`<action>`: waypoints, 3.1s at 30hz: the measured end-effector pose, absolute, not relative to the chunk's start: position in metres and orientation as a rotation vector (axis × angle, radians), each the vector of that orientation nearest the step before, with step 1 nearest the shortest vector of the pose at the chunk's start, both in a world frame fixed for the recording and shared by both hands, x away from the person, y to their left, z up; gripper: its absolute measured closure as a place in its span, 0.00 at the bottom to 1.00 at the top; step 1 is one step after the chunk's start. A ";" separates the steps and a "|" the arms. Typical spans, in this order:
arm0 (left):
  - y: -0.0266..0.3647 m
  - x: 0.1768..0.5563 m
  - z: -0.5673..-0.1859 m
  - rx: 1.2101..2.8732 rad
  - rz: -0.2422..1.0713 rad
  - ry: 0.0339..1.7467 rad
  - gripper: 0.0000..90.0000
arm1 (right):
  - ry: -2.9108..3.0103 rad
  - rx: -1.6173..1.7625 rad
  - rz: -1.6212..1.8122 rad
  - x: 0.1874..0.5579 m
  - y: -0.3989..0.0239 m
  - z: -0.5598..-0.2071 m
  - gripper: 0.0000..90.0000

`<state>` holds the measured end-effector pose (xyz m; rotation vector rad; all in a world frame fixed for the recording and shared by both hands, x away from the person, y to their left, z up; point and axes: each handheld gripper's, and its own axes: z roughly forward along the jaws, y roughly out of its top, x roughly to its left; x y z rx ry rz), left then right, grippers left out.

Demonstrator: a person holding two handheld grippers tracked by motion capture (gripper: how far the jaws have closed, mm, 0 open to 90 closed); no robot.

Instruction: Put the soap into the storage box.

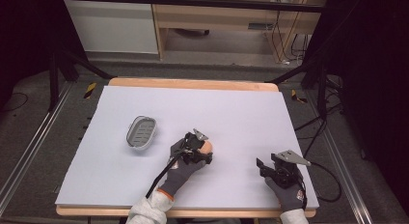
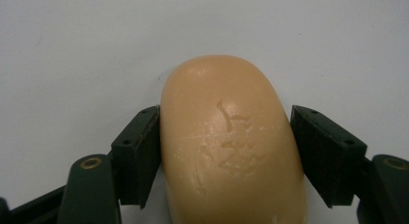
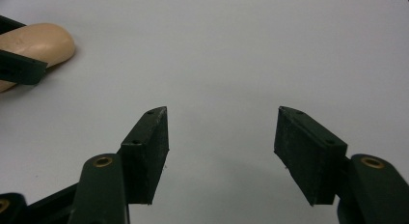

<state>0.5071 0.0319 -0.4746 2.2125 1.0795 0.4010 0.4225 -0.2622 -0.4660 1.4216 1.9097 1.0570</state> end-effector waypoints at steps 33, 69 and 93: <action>0.068 0.487 -0.430 2.142 0.408 1.007 0.35 | 1.906 1.420 1.063 0.422 -0.263 -0.466 0.41; 0.162 0.475 -0.385 2.015 0.507 1.090 0.35 | 1.902 1.423 1.067 0.421 -0.262 -0.465 0.41; 0.203 0.498 -0.380 1.952 0.577 1.212 0.36 | 1.903 1.424 1.068 0.422 -0.262 -0.465 0.40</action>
